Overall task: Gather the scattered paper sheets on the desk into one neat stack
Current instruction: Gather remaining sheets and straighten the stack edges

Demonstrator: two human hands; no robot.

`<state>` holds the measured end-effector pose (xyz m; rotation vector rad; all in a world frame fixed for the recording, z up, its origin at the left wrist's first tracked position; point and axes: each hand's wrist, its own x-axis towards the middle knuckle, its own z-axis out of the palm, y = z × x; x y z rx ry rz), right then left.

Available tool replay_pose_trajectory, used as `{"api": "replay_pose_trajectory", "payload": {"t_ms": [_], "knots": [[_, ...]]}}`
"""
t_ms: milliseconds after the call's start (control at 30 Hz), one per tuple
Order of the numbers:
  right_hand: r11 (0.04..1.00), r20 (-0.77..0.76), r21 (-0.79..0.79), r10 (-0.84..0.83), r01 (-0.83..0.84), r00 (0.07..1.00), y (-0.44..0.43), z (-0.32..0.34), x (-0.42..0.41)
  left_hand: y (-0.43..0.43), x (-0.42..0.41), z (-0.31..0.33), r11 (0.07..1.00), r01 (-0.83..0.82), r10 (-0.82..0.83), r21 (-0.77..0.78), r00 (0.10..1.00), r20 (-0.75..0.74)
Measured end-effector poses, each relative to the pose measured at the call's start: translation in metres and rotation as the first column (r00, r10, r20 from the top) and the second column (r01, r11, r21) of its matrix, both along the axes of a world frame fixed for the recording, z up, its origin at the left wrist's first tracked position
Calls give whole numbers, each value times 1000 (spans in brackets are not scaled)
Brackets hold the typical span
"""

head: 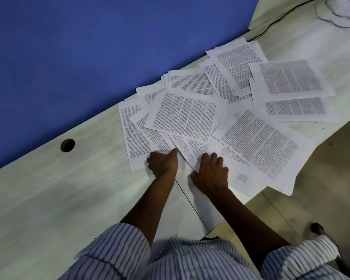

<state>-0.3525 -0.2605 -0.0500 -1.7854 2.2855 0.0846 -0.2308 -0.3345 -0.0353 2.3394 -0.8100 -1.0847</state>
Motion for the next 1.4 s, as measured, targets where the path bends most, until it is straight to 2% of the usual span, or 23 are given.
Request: {"api": "replay_pose_trajectory", "payload": {"t_ms": [67, 133, 200, 300, 467, 633, 733, 867, 1033, 1233, 1333, 1400], "knots": [[1000, 9, 21, -15, 15, 1000, 0, 0, 0, 6, -9, 5, 994, 108, -108, 8, 978, 180], [999, 19, 39, -23, 22, 1000, -3, 0, 2, 6, -14, 6, 985, 169, -172, 35, 948, 267], [998, 28, 45, -33, 32, 999, -4, 0, 4, 3, -15, 3, 976, 208, -219, 70, 917, 335], [998, 40, 35, -53, 52, 998, -4, 0, 6, -3, -20, 3, 965, 244, -263, 98, 900, 347], [998, 44, 31, -57, 56, 997, -2, 0, 6, -12, -26, 9, 975, 197, -216, 101, 947, 237], [998, 73, 19, -58, 57, 996, -2, 4, 4, -25, -12, 10, 999, 42, -42, 20, 998, -41], [999, 78, 4, -42, 42, 996, 0, 4, 3, -33, -2, 5, 998, -33, 24, -59, 988, -153], [999, 90, -25, -38, 40, 995, 0, 3, 2, -45, 7, 1, 997, -68, 57, -36, 971, -232], [997, 130, -62, -27, 35, 991, -1, 6, -3, -53, 5, -8, 980, -163, 108, -112, 917, -383], [994, 245, -102, -1, 27, 969, 5, 18, -15, -26, -13, -1, 980, 168, -198, -108, 881, -429], [991, 341, -132, 51, -6, 939, 14, 23, -22, -17, -19, -3, 982, 168, -186, -80, 893, -410], [975, 441, -203, 11, 88, 897, 18, 24, -32, -17, -15, -4, 988, 139, -152, -61, 899, -411]]}}
